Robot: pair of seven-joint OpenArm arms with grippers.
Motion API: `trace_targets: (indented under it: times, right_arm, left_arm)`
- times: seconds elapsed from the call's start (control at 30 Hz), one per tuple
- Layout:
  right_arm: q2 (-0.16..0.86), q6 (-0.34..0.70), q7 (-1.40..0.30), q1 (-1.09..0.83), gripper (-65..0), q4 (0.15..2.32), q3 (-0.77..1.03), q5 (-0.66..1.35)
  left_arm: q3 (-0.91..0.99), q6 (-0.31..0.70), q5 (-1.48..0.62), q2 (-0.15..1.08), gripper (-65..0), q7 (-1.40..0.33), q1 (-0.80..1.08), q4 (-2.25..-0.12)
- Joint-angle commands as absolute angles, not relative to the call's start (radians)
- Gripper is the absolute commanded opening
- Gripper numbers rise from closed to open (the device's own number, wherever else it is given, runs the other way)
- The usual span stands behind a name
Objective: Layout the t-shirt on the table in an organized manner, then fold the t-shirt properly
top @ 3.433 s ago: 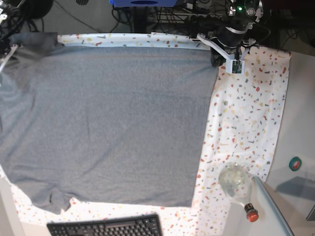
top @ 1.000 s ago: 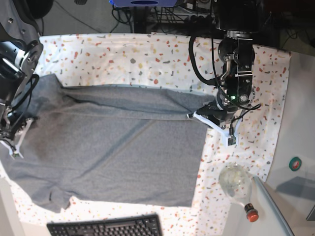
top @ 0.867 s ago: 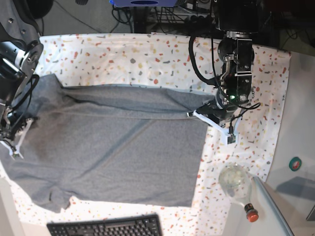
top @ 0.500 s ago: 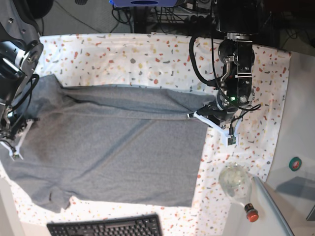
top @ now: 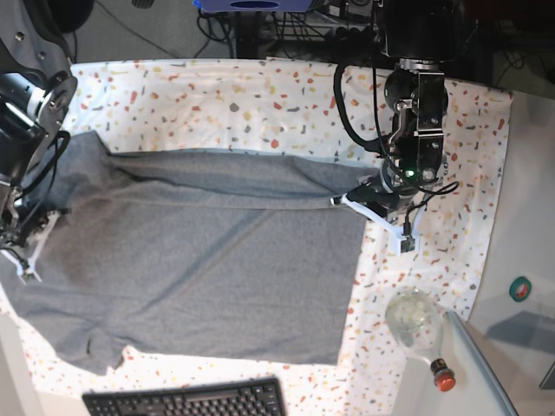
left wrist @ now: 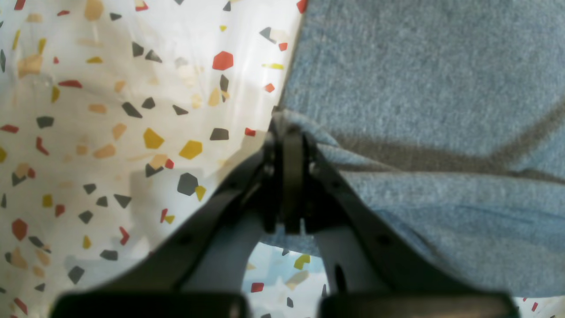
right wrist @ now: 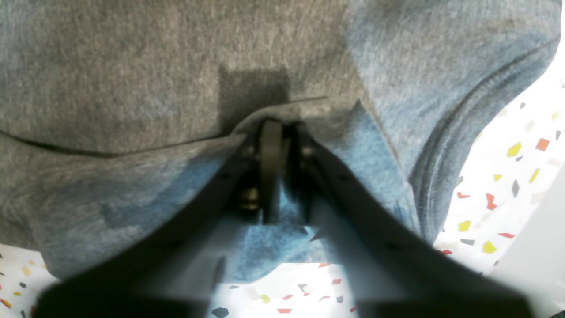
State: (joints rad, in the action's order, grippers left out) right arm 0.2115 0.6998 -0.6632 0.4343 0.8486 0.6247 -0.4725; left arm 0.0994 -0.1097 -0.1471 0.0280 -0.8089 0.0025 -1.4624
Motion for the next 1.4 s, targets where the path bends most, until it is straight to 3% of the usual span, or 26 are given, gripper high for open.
trace_targets:
  times: [0.0, 0.07, 0.13, 0.2, 0.37, 0.57, 0.8, 0.87, 0.9, 1.0, 1.03, 1.27, 1.37]
  right_arm:
    - [0.228, 0.698, -0.648, 0.463, -43.7, 0.871, 0.628, -0.467]
    - [0.228, 0.698, -0.648, 0.463, -29.7, 0.905, 0.633, -0.466]
    - [0.222, 0.698, -0.65, 0.455, -26.7, 0.983, 0.684, -0.466]
    - [0.196, 0.698, -0.654, 0.432, -26.9, 1.076, 0.75, -0.466]
    - [0.12, 0.698, -0.789, 0.278, -26.9, 1.386, 0.792, -0.466]
    - [0.041, 0.698, -0.711, 0.096, -26.9, 1.431, 0.791, -0.371]
    - [0.058, 0.698, -0.699, 0.096, -27.0, 1.32, 0.791, -0.334]
    - [0.059, 0.698, -0.699, 0.096, -31.4, 1.32, 0.785, -0.334]
    - [0.059, 0.698, -0.7, 0.096, -36.8, 1.32, 0.783, -0.334]
    - [0.056, 0.698, -0.707, 0.097, -60.5, 1.32, 0.783, -0.332]
    - [0.054, 0.698, -0.707, 0.102, -65.0, 1.32, 0.783, -0.332]
    - [0.061, 0.698, -0.768, 0.153, -65.0, 1.328, 0.782, -0.337]
    - [0.062, 0.698, -0.768, 0.203, -65.0, 1.32, 0.779, -0.343]
  left_arm:
    - [0.102, -0.117, -0.15, 0.03, -48.4, -0.791, -0.015, -1.484]
    - [0.102, -0.117, -0.15, 0.03, -29.5, -0.774, -0.015, -1.486]
    - [0.102, -0.114, -0.15, 0.03, -13.2, -0.707, -0.008, -1.486]
    - [0.102, -0.113, -0.15, 0.033, -1.8, -0.631, 0.004, -1.5]
    - [0.157, -0.111, -0.151, 0.033, 0.0, -0.504, 0.14, -1.658]
    - [0.262, -0.097, -0.151, 0.033, -6.7, -0.455, 0.32, -1.771]
    - [0.423, 0.137, -0.22, 0.028, -15.5, -0.444, 0.437, -1.764]
    - [0.472, 0.165, -0.326, 0.035, -19.7, -0.45, 0.455, -1.762]
    - [0.496, 0.174, -0.372, 0.035, -22.5, -0.45, 0.463, -1.762]
    - [0.541, 0.191, -0.43, 0.036, -32.4, -0.452, 0.469, -1.762]
    - [0.547, 0.193, -0.43, 0.036, -36.5, -0.452, 0.469, -1.762]
    - [0.544, 0.194, -0.43, 0.036, -65.0, -0.452, 0.486, -1.756]
    - [0.542, 0.194, -0.43, 0.036, -65.0, -0.452, 0.483, -1.733]
